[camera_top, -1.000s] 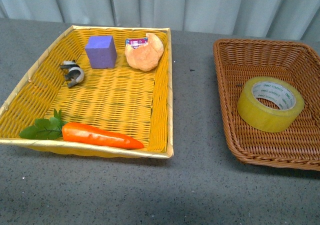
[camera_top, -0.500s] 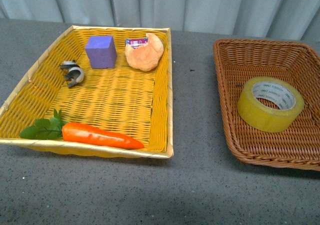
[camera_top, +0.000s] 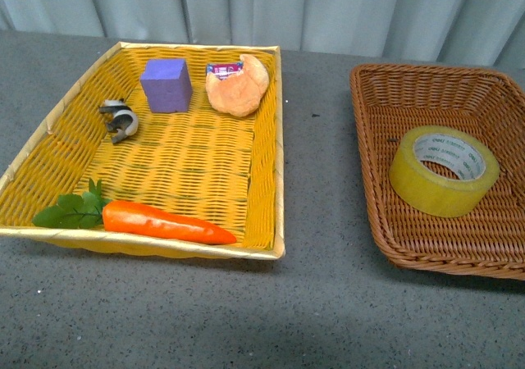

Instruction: Move tape to another basket

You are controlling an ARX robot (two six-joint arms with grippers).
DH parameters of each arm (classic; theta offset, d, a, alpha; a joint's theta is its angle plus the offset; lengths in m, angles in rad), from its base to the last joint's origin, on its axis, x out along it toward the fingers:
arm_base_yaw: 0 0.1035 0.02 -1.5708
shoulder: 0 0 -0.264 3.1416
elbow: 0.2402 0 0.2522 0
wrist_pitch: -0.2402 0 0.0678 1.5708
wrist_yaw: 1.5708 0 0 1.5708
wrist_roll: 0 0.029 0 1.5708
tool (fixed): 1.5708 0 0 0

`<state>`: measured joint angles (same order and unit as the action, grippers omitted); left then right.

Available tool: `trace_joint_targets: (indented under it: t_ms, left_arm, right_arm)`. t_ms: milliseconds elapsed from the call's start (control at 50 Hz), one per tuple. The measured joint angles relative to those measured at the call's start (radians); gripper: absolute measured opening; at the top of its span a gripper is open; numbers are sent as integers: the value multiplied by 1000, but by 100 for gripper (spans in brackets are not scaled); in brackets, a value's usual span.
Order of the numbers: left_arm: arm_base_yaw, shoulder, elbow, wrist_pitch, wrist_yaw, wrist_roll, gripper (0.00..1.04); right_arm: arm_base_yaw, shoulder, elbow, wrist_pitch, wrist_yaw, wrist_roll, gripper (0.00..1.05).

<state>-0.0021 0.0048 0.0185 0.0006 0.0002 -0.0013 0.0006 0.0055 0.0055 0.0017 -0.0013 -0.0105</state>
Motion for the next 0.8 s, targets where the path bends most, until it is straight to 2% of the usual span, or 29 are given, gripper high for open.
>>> trace_joint_targets:
  t_ms: [100, 300, 680, 800]
  left_arm:
    - [0, 0, 0, 0, 0, 0, 4]
    - [0, 0, 0, 0, 0, -1, 40]
    - [0, 0, 0, 0, 0, 0, 100]
    - [0, 0, 0, 0, 0, 0, 98]
  right_arm:
    - [0, 0, 0, 0, 0, 0, 1]
    - [0, 0, 0, 0, 0, 0, 36]
    - [0, 0, 0, 0, 0, 0, 97]
    - [0, 0, 0, 0, 0, 1, 95]
